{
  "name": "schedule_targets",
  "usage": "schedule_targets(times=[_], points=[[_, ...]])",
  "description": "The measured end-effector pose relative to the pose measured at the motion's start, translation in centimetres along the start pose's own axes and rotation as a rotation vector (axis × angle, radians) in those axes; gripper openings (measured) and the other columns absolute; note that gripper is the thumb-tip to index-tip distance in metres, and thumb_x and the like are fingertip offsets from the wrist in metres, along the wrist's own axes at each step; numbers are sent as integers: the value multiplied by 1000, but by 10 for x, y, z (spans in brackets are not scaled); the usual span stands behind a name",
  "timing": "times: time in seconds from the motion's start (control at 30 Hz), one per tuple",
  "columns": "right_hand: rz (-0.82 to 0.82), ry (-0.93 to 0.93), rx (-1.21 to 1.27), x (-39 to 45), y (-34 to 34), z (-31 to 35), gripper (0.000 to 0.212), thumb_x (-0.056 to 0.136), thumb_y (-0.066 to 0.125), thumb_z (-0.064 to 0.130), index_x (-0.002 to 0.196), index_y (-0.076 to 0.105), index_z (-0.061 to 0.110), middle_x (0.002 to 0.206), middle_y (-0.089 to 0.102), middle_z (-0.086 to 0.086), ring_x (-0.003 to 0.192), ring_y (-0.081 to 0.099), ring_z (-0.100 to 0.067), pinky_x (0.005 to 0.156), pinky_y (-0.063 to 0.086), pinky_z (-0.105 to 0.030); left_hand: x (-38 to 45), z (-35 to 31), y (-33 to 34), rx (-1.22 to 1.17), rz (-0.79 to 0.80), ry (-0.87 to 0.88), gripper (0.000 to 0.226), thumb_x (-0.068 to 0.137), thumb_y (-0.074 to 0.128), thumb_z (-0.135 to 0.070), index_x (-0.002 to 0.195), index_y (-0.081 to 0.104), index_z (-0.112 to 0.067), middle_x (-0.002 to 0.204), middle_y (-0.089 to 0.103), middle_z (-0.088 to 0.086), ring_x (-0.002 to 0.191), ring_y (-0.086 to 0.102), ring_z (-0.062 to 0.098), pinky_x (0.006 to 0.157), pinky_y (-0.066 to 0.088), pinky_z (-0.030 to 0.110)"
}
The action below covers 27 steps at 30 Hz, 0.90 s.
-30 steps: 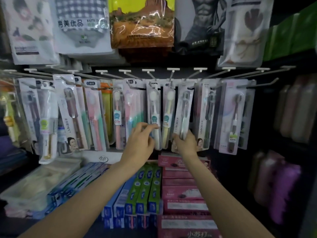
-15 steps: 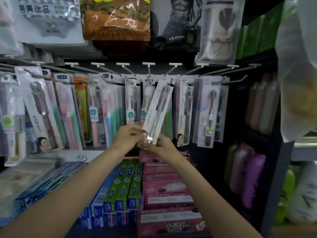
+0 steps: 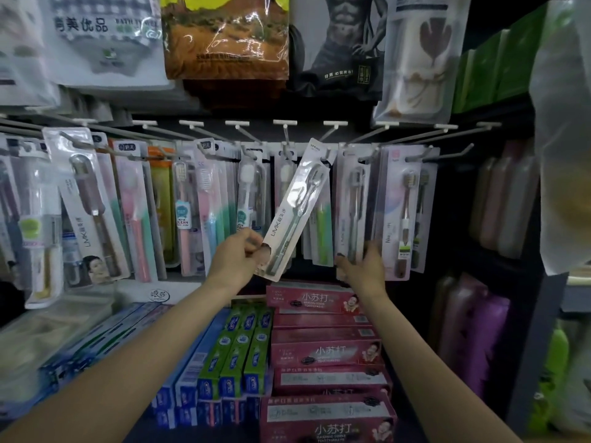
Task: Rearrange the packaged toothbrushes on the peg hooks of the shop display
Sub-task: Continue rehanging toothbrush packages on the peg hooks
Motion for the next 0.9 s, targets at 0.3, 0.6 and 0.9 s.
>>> schedule_targets(times=[0.3,0.6,0.9], points=[[259,-98,6,-29,53,41,33,87,62,12,116,47,14,104,59,3,90,52,-5,69,43,-12,3,-1,-6,211,-80,120,14,88,58,-6,91,51,-17,88,60,0,81,59,21,73,50,32],[284,-89,23,-29,56,39,32,87,62,8,113,45,12,97,54,6,88,56,-6,59,45,-3,5,-3,-13,259,-71,128,13,88,59,-8,94,52,-17,88,57,-4,77,56,13,65,42,20],[-49,157,-26,-18,-9,-21,27,89,57,5,114,48,10,111,61,-9,95,56,-21,87,46,-35,3,-5,-17,304,-81,164,13,89,58,-9,101,54,-11,89,57,-3,82,60,20,73,52,35]])
Point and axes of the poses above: each hand's wrist, its own x-axis towards the middle knuckle, its own y-axis out of the palm, z = x × y, the point moved 4 cm from there along x, towards the middle knuckle
